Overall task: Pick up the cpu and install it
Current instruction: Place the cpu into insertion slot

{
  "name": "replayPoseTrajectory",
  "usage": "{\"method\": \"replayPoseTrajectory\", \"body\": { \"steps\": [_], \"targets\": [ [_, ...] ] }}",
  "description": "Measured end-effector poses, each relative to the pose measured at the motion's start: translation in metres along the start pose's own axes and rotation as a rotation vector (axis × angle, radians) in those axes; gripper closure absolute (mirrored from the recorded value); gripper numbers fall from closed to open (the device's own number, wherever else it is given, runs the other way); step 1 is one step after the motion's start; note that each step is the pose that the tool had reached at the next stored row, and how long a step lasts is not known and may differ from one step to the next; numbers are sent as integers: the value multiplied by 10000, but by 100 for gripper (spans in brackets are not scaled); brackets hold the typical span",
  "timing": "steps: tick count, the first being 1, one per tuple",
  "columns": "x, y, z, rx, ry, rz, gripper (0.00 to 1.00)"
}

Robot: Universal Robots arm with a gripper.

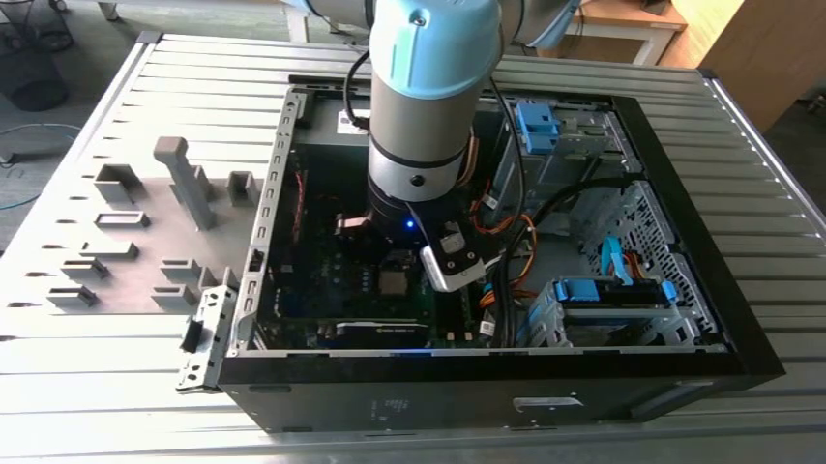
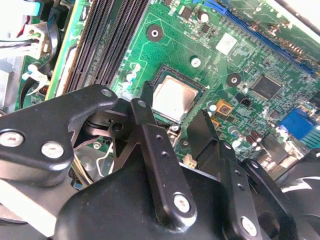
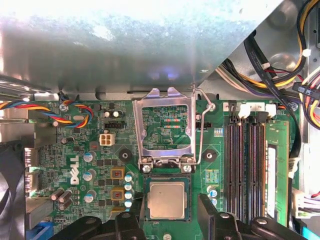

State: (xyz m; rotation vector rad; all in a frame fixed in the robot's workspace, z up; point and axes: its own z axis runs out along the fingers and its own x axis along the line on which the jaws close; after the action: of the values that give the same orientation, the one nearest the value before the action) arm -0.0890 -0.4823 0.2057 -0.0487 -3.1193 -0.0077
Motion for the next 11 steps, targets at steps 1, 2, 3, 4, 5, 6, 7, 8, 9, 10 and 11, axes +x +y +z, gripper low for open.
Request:
{"method": "replayPoseTrajectory", "body": {
  "steps": [1, 2, 3, 4, 5, 6, 7, 8, 9, 10, 11],
  "targets": [
    [0, 0, 0, 1, 0, 0, 46],
    [0, 0, 0, 0, 0, 0, 46],
    [0, 0, -1, 4, 0, 0, 46],
    [0, -1, -11, 11, 2, 0, 46],
    [1, 0, -23, 8, 1, 0, 46],
    [1, 0, -35, 8, 0, 0, 46],
    [0, 0, -38, 6, -1, 0, 46],
    [1, 1, -37, 5, -1, 0, 46],
    [0, 0, -39, 7, -2, 0, 46],
    [1, 0, -51, 12, 1, 0, 46],
    [1, 0, -66, 11, 0, 0, 46]
  ]
}}
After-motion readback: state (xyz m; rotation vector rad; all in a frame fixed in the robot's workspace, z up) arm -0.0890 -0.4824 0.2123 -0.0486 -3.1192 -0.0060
